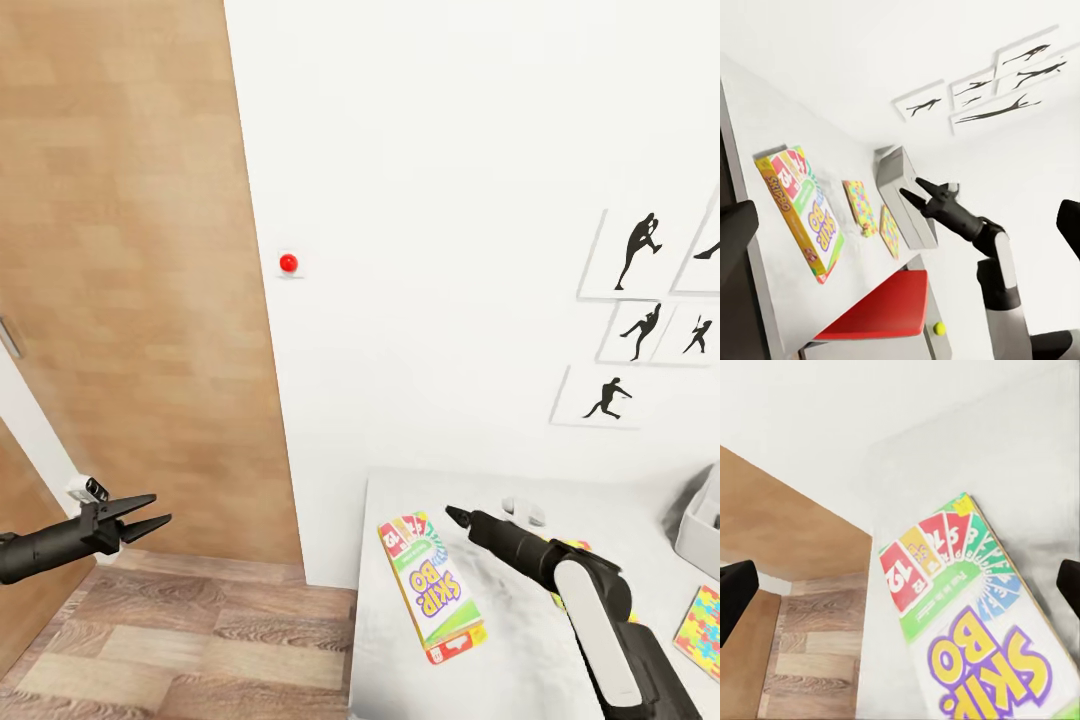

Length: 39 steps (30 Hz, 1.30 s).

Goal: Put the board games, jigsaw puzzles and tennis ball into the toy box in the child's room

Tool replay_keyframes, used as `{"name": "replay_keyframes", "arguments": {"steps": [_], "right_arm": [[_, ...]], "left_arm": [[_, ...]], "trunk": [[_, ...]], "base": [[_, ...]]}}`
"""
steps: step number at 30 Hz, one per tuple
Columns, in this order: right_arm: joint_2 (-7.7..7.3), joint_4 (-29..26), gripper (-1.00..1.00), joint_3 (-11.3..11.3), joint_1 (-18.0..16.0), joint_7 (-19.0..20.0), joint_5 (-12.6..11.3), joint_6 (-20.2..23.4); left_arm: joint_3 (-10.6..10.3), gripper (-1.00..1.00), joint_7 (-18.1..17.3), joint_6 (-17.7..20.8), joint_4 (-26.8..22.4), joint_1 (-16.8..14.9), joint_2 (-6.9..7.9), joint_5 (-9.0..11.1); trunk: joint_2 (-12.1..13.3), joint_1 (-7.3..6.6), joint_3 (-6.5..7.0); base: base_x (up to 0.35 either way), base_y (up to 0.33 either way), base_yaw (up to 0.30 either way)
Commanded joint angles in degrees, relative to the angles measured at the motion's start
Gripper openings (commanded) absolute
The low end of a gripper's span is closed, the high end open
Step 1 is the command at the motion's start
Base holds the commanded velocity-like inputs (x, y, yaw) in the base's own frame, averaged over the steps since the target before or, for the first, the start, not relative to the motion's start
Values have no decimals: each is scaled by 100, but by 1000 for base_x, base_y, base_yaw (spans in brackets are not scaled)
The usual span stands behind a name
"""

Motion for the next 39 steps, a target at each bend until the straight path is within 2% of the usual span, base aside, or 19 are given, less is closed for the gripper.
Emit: {"name": "replay_keyframes", "arguments": {"steps": [1,4,6,11,22,27,39], "right_arm": [[1,22,100,170,-97,-376,-73,18],[92,77,100,506,-223,-823,-70,-8],[177,92,100,658,-251,-922,-44,-12],[272,103,100,838,-273,-1007,-13,-19],[296,129,100,870,-276,-1031,8,-93],[260,143,100,853,-276,-1029,-5,-271],[205,316,100,834,-285,-1062,-17,-364]], "left_arm": [[-8,100,-21,59,-1,-4,-1,0],[-17,100,-21,54,-1,-4,-5,0],[-23,100,-21,55,-1,-4,-6,0],[-28,100,-21,56,-1,-4,-7,-2],[-28,100,-21,60,-1,-4,-7,-9],[-12,100,-21,61,-1,-4,-7,-9],[-2,100,-21,59,-1,-4,-7,-9]], "trunk": [[-13,4,-13],[-13,4,-13],[-13,4,-13],[-13,4,-13],[-13,4,-13],[-13,4,-13],[-13,4,-61]], "base": [[0,-28,0],[0,-57,0],[0,-80,0],[0,-89,0],[0,-26,0],[0,170,0],[0,40,0]]}}
